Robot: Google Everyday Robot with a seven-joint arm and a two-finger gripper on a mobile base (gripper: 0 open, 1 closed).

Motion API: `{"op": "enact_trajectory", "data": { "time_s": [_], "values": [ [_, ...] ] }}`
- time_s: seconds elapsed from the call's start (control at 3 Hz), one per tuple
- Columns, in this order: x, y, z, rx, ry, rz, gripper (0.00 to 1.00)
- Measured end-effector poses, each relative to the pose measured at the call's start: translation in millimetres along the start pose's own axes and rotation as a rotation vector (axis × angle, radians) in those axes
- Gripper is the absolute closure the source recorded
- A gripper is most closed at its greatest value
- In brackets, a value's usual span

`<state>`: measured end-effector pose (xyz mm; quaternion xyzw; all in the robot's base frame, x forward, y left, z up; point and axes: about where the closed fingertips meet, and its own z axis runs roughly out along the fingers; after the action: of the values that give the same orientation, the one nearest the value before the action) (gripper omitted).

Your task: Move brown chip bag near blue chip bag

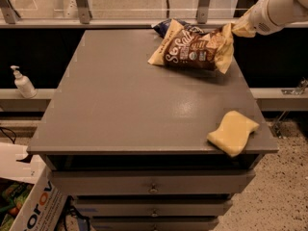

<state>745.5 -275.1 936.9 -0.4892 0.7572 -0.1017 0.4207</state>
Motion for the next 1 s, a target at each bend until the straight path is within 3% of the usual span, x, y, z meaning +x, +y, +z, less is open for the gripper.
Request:
{"op": "enact_trajectory", "data": {
  "time_s": [1.0],
  "values": [
    [15,-36,24,0.068,0.039,0.012,1.0]
  ]
}}
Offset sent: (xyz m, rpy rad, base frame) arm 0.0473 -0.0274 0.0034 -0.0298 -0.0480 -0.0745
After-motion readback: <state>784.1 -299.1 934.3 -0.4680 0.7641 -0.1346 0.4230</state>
